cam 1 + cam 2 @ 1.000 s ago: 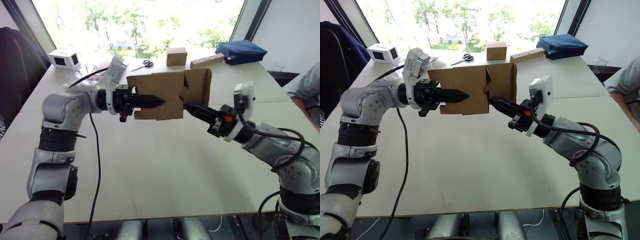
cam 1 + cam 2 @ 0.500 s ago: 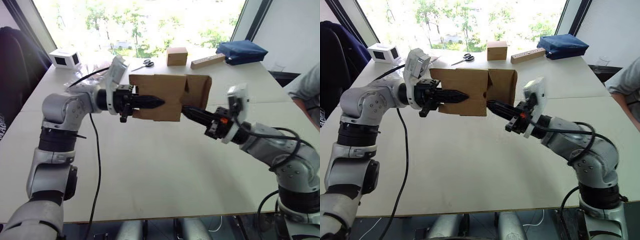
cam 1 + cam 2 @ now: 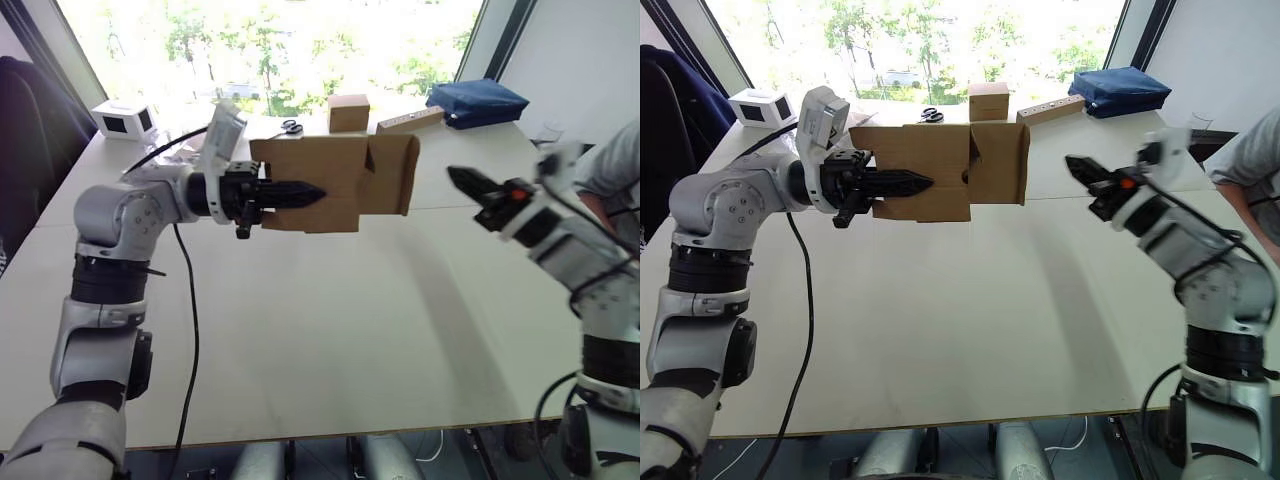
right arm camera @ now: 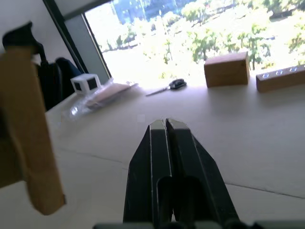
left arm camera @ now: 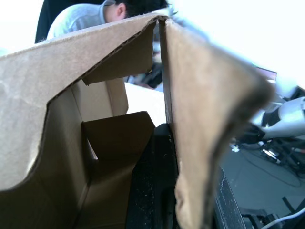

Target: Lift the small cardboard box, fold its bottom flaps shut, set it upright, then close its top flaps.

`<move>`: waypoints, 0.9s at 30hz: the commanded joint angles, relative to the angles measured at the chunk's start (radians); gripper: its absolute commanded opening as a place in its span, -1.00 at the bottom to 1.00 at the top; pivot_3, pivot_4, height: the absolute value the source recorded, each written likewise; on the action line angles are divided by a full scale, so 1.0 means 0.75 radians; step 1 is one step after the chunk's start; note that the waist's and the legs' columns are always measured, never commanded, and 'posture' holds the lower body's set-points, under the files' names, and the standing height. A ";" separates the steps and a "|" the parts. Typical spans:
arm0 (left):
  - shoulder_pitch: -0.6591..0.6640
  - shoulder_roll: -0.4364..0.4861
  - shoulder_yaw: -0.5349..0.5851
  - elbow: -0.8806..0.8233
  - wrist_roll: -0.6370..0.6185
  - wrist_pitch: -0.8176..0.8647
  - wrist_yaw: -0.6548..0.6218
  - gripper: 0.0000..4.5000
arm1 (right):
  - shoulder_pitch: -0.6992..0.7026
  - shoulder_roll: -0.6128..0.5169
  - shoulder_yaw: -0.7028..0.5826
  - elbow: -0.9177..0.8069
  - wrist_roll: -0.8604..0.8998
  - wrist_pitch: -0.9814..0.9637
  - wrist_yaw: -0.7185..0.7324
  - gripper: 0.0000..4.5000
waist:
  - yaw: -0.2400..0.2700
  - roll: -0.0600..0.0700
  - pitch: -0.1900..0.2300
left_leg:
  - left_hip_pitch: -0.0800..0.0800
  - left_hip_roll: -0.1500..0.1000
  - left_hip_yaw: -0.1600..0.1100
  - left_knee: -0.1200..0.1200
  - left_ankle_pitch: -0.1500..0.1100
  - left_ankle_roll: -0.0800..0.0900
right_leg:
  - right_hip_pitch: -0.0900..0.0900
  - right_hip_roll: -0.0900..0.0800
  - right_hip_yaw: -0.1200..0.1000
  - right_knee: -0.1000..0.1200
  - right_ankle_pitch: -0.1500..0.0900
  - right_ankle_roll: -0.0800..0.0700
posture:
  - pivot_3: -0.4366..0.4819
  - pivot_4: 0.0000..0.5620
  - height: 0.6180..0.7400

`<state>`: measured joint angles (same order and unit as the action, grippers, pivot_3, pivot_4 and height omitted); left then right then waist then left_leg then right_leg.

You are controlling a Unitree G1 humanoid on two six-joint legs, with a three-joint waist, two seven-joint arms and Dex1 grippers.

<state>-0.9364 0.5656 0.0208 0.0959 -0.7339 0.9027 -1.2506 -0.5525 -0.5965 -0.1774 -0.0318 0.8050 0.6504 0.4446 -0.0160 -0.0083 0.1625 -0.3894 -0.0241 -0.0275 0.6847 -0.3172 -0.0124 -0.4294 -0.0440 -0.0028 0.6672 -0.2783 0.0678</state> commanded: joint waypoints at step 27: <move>-0.095 -0.026 0.061 0.125 -0.037 -0.017 0.039 -1.00 | 0.074 0.562 -0.128 -0.336 0.611 0.077 -0.161 -0.82 | 0.002 0.000 0.000 | -0.001 -0.001 -0.001 0.000 0.001 -0.002 | 0.000 -0.001 0.000 0.000 0.000 0.000 | -0.05 -0.47 1.00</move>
<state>-0.9824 0.5433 0.0357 0.1974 -0.7412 0.8912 -1.2169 -0.4932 -0.1914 -0.2617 -0.2696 1.2256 0.7277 0.3257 -0.0147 -0.0081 0.1626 -0.3901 -0.0245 -0.0284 0.6849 -0.3162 -0.0142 -0.4296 -0.0445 -0.0029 0.6671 -0.2783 0.0678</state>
